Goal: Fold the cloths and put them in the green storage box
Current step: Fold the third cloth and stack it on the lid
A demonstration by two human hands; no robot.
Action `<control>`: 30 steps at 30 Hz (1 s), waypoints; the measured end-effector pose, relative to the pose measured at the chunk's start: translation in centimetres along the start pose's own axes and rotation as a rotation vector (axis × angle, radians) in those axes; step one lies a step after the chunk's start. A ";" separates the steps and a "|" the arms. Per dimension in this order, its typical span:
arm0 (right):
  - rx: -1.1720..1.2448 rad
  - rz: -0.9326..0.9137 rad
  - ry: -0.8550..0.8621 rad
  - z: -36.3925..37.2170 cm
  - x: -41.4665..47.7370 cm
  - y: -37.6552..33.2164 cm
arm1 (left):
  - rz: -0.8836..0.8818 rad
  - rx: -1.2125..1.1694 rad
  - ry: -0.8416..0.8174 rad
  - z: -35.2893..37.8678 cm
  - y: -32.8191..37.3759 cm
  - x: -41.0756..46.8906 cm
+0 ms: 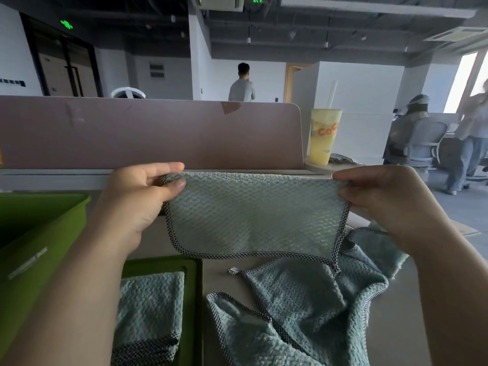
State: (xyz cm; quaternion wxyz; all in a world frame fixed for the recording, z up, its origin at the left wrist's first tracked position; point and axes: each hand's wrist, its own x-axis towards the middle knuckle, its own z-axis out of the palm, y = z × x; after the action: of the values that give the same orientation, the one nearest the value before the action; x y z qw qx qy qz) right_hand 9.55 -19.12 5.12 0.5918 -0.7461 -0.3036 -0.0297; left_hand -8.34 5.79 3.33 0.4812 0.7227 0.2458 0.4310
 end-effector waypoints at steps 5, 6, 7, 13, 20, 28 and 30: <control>-0.082 -0.049 0.060 0.1 0.0 0.1 | 0.100 0.164 0.098 0.1 0.2 -0.2; -0.081 -0.050 0.067 0.1 0.0 0.1 | 0.108 0.167 0.100 0.1 0.2 -0.2; -0.084 -0.050 0.068 0.1 0.0 0.1 | 0.116 0.174 0.105 0.0 0.2 -0.1; -0.092 -0.031 0.069 0.2 0.1 0.1 | 0.141 0.234 0.158 -0.1 0.4 -0.2; -0.097 -0.011 0.089 0.0 0.1 0.4 | 0.113 0.244 0.179 -0.1 0.3 -0.2; -0.098 -0.012 0.089 -0.2 0.0 0.1 | 0.147 0.205 0.202 0.0 0.8 -0.5; -0.095 -0.009 0.076 -0.3 0.0 0.1 | 0.153 0.149 0.194 0.0 0.9 -0.4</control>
State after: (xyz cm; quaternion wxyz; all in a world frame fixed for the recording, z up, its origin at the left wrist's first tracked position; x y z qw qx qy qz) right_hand 9.67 -19.36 5.14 0.5668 -0.7704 -0.2822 -0.0750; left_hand -8.59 5.14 3.98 0.3656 0.7280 0.2667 0.5150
